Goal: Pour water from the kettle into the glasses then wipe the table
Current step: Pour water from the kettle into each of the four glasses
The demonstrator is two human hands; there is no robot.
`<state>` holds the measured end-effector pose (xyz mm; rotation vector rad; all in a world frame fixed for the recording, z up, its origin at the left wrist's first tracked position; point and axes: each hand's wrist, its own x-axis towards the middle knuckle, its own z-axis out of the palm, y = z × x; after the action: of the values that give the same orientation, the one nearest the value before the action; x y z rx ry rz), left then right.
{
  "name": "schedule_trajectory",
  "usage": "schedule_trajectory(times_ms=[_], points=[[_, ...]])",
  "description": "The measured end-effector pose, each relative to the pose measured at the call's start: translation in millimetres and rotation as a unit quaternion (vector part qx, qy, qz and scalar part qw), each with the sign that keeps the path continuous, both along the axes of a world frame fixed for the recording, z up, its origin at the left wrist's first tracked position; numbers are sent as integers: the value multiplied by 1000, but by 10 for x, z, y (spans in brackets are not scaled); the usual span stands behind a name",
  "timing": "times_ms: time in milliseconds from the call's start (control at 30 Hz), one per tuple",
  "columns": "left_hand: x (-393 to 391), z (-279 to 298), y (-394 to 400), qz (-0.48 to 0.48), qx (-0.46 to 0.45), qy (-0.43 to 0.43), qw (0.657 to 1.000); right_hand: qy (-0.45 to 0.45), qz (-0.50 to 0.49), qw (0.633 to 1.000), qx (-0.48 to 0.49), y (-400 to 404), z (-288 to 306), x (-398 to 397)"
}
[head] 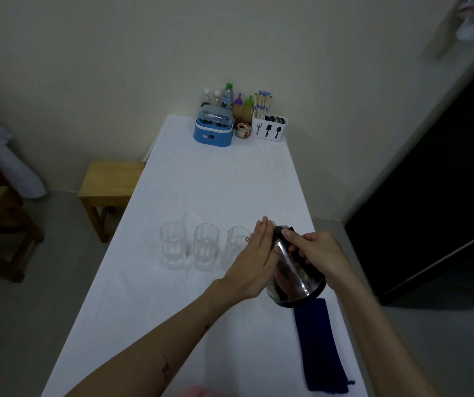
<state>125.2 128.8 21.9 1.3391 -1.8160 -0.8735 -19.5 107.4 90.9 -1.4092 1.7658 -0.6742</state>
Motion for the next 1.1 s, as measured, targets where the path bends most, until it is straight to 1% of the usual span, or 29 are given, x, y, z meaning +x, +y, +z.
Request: schedule_trajectory(times_ms=[100, 267, 333, 500, 633, 733, 867, 967, 1100], points=[[41, -54, 29, -40, -23, -42, 998, -7, -4, 1000, -2, 22, -1, 5], [33, -62, 24, -41, -11, -27, 999, -8, -13, 1000, -8, 54, -15, -1], [12, -31, 23, -26, -10, -17, 999, -8, -16, 1000, -9, 61, -16, -4], [57, -46, 61, -61, -16, -34, 997, -9, -18, 1000, -13, 80, -17, -13], [-3, 1, 33, -29, -15, -18, 999, -21, -27, 999, -21, 101, -43, -25], [-26, 23, 14, -14, -22, -18, 1000, -52, -48, 997, -19, 137, -82, -27], [6, 9, 64, -69, -26, -44, 996, -111, -106, 988, -17, 243, -186, -22], [7, 6, 89, -87, -25, -57, 994, -169, -144, 975, 7, 346, -304, -30], [-22, -7, 103, -105, -44, -98, 989, -254, -174, 951, 30, 464, -438, -40]])
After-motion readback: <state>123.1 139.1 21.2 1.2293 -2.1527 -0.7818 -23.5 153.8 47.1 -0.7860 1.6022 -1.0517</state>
